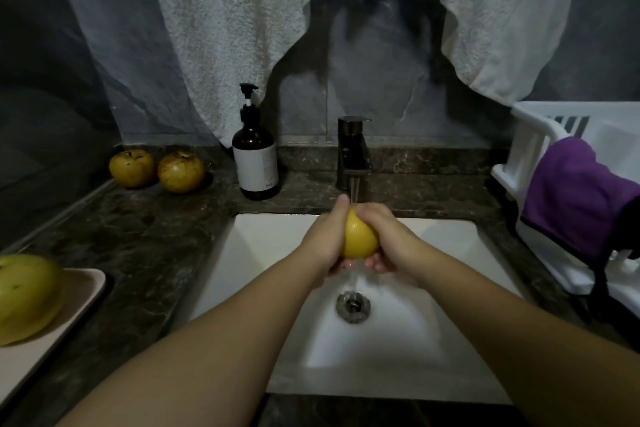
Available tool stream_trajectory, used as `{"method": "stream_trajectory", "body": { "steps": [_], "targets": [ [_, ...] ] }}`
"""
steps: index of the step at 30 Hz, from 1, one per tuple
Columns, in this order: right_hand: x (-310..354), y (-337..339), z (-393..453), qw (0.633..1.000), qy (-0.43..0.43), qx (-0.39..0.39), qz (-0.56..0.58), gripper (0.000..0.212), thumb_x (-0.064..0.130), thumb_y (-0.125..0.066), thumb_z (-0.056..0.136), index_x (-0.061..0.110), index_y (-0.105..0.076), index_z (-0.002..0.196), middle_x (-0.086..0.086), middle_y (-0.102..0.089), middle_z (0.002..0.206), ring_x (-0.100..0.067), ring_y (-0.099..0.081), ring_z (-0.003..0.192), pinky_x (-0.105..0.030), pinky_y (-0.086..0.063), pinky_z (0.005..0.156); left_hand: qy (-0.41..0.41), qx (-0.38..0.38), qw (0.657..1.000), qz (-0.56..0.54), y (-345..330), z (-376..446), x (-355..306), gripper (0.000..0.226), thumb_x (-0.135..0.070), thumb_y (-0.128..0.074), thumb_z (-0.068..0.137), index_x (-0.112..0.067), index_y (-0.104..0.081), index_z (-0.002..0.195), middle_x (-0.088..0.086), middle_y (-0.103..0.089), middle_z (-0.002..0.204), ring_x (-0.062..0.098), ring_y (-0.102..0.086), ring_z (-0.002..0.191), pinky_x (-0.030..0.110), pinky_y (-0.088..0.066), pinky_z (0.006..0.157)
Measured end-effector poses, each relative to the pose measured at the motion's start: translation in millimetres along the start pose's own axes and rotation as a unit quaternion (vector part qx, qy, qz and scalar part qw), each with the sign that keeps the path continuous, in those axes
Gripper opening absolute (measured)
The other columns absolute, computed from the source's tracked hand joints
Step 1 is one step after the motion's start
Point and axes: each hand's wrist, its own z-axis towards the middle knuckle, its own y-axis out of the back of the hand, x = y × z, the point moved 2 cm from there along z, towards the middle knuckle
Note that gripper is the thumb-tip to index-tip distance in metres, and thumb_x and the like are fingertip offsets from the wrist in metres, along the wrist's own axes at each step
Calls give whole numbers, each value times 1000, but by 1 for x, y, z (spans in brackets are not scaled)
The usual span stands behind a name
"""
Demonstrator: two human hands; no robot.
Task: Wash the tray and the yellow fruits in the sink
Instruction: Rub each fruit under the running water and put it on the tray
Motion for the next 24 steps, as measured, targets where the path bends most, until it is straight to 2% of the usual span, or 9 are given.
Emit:
{"method": "stream_trajectory", "body": {
  "steps": [2, 5, 9, 12, 16, 19, 20, 22, 24],
  "targets": [
    [1, -2, -1, 1000, -1, 21, 1, 55, 71, -47, 94, 33, -49, 133, -17, -69, 95, -16, -60, 51, -23, -42, 44, 7, -7, 1000, -5, 3, 1, 0, 63, -78, -33, 97, -25, -60, 117, 7, -66, 86, 22, -62, 64, 29, -47, 56],
    [-3, -5, -2, 995, -74, 42, 45, 71, 83, -44, 87, 22, -58, 121, -10, -69, 69, -15, -57, 49, -20, -39, 43, -66, -81, 992, 65, 4, 3, -2, 55, -73, -39, 99, -25, -56, 121, 5, -66, 103, 25, -68, 87, 40, -60, 70],
    [2, -3, -3, 997, -25, 57, 43, 56, 67, -48, 96, 26, -50, 133, -14, -77, 83, -23, -71, 61, -22, -42, 42, -22, -23, 999, -24, 6, 1, -5, 60, -75, -42, 97, -23, -63, 118, 8, -69, 90, 23, -67, 64, 30, -50, 51],
    [0, -2, -2, 997, -70, 23, 27, 71, 84, -41, 88, 23, -59, 120, -9, -70, 66, -15, -62, 46, -20, -42, 39, -80, -57, 993, 71, 2, 1, -4, 63, -80, -47, 90, -27, -60, 122, 6, -69, 106, 24, -71, 85, 33, -55, 57],
    [7, -1, 0, 997, 67, -30, -15, 31, 68, -44, 97, 45, -52, 116, -11, -69, 102, -12, -66, 51, -25, -44, 45, -13, 27, 999, -32, -1, -3, -5, 71, -84, -40, 87, -23, -64, 114, 10, -68, 82, 20, -63, 61, 28, -47, 51],
    [1, -5, 0, 999, -32, -7, 29, 58, 81, -37, 91, 33, -53, 121, -11, -73, 80, -16, -66, 50, -21, -43, 42, -89, -52, 992, 70, 0, 1, -6, 72, -88, -43, 77, -30, -57, 116, 4, -69, 101, 24, -71, 84, 41, -61, 72],
    [1, -6, 1, 999, -34, -11, 37, 61, 81, -37, 91, 31, -53, 122, -10, -73, 77, -16, -65, 50, -20, -42, 41, -87, -52, 992, 70, 0, -1, -5, 72, -89, -43, 75, -30, -56, 116, 5, -69, 102, 23, -70, 83, 39, -60, 70],
    [3, -6, 3, 999, 30, -33, -15, 51, 74, -41, 95, 34, -51, 124, -11, -73, 94, -17, -67, 55, -21, -42, 42, -36, 4, 999, -8, -1, -4, -4, 70, -85, -42, 83, -27, -59, 119, 9, -69, 92, 21, -67, 66, 29, -52, 55],
    [3, -7, 4, 998, 31, -36, -29, 48, 71, -40, 96, 34, -51, 124, -11, -71, 99, -18, -68, 58, -23, -43, 45, -26, 6, 1000, -5, 1, -2, -4, 67, -82, -39, 89, -25, -60, 118, 9, -70, 90, 22, -67, 67, 31, -53, 59]
  ]
}}
